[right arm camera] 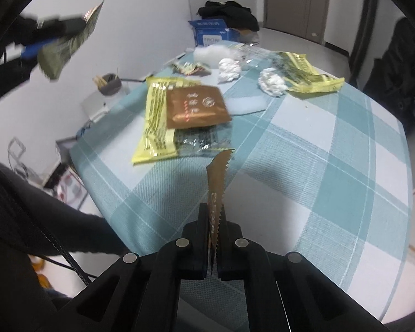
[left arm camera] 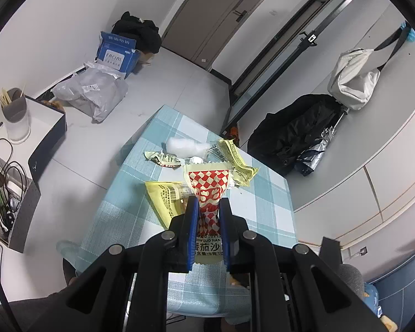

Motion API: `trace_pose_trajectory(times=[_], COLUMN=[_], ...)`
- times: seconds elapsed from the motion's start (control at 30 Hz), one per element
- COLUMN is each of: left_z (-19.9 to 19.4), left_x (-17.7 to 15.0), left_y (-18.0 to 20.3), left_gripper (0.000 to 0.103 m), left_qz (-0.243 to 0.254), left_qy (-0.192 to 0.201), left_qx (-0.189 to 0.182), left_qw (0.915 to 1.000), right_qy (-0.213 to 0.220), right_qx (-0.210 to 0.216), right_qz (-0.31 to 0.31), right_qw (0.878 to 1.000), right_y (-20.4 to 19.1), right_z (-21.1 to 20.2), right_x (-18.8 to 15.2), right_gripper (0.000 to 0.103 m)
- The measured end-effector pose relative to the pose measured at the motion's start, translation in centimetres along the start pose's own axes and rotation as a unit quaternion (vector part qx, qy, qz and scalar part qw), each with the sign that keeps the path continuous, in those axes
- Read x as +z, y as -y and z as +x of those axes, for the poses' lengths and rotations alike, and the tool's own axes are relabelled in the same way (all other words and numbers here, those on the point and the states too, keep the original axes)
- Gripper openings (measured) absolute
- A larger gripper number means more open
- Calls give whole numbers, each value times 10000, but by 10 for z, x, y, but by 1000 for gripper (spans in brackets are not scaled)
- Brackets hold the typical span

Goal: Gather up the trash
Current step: 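Carry both packets to the grey floor bin and open both grippers over it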

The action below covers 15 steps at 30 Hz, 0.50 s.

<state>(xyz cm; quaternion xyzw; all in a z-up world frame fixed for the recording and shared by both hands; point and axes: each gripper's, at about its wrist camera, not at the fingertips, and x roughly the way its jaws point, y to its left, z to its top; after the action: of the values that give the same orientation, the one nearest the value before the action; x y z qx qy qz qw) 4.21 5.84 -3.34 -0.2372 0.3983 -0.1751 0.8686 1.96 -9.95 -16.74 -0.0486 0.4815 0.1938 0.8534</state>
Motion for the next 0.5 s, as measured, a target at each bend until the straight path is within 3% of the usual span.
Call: trace_pose_trajectory(times=[0.27, 0.5], left_z=[4, 16], left_x=[-4, -3], left_y=[22, 74], left_gripper=[11, 11], left_qz=[316, 750], left_qy=[-56, -210], left_qx=[-63, -364], left_qw=[9995, 9963], right_qy=[357, 1043], right_qx=[318, 353], right_qz=[366, 642], right_qw=[9982, 9918], right_y=[18, 57], right_z=[-32, -97], right_x=[8, 23], right_gripper=[3, 3])
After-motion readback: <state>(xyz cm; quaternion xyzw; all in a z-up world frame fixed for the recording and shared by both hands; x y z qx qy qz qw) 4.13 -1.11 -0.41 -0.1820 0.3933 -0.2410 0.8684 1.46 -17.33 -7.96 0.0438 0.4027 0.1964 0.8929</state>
